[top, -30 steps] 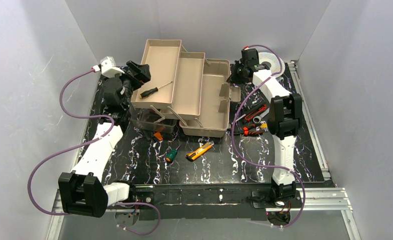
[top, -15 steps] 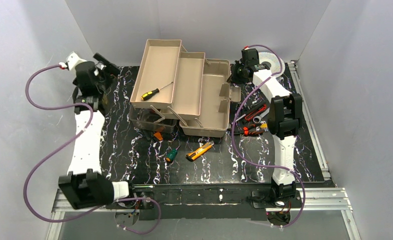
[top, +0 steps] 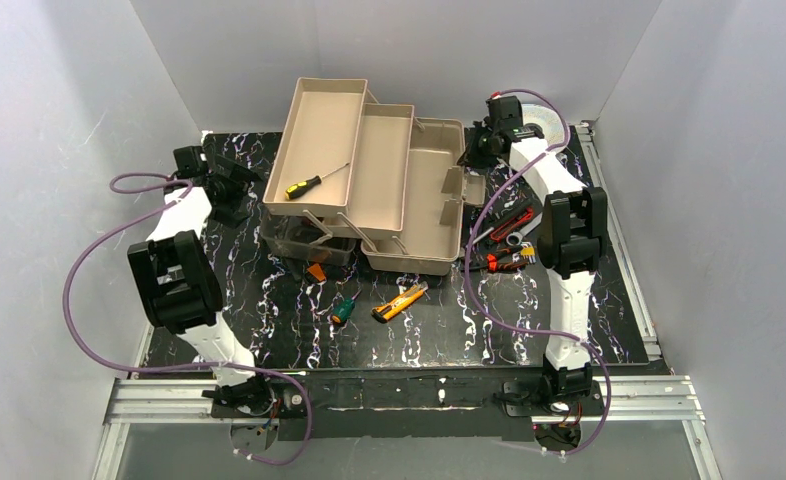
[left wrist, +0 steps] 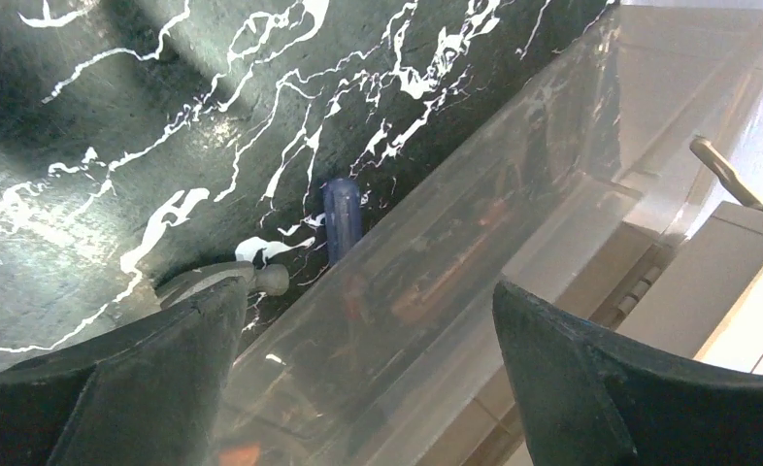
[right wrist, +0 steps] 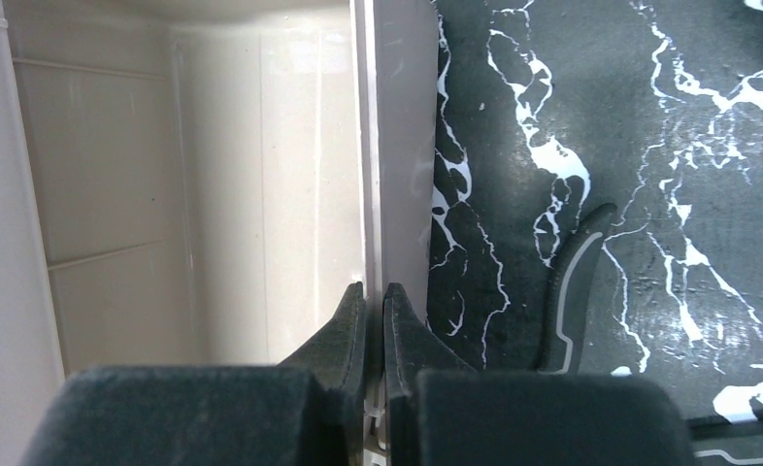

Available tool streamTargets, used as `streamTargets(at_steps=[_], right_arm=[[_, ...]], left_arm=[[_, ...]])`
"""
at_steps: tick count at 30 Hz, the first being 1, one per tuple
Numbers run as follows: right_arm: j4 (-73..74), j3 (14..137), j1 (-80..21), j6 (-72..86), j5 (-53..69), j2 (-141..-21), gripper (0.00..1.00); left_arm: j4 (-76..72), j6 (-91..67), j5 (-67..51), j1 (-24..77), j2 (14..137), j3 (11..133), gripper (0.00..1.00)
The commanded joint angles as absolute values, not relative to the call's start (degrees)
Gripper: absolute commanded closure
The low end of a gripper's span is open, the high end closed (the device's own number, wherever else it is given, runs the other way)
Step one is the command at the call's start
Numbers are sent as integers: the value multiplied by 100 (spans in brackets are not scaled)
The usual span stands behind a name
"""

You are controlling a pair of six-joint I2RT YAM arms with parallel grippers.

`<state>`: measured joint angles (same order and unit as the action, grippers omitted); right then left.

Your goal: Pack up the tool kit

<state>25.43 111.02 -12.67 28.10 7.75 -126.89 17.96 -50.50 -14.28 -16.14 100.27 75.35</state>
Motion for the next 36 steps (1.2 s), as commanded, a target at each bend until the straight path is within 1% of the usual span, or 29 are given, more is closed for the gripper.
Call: streamTargets(at_steps=[1,6,8,10,14,15,16,18,21,25,29,31,32,34,36], right_arm=[[2512,11602,-890,2799,772,-12247,99],[2681,11916,-753,2687,1026,-12410,99],[2700,12018,-715,2611,1305,-12489,99],[2674,12066,-712,2673,1565,-12548,99],[2670,12101,-712,2686,1658,-12575,99],[2664,12115,-712,2702,1689,-12586,99],[2658,12129,-719,2724,1709,-12594,99],[2647,12137,-721,2763,1717,-12610,99],[2638,12141,-721,2822,1736,-12625,99],[2630,12118,-721,2841,1699,-12592,99],[2585,12049,-723,2878,1693,-12551,99],[2583,12037,-721,2885,1701,-12536,99],[2584,12033,-721,2893,1697,-12529,99],[2585,12013,-721,2892,1707,-12516,99],[2575,11993,-721,2905,1711,-12500,99]], left_arm=[[1862,-5509,-1906,-1596,10208,7729,2],[1846,-5685,-1747,-1434,10438,7586,2],[1845,-5807,-1661,-1347,10550,7614,4],[1890,-6000,-1568,-1202,10877,7894,14],[2598,-5865,-1111,-770,11738,9148,14],[2816,-5841,-1038,-698,11927,9401,16],[3201,-5960,-857,-631,12206,9763,21],[3617,-5960,-854,-474,12682,10263,19],[3731,-6026,-705,-352,12826,10356,19],[3774,-6134,-701,-283,12969,10358,24],[3814,-6095,-816,-193,13138,10368,39],[3795,-6147,-870,-164,13143,10254,42],[3781,-6163,-902,-142,13141,10194,46],[3695,-6196,-1053,-141,13099,10019,60],[3596,-6235,-1172,-147,13004,9798,81]])
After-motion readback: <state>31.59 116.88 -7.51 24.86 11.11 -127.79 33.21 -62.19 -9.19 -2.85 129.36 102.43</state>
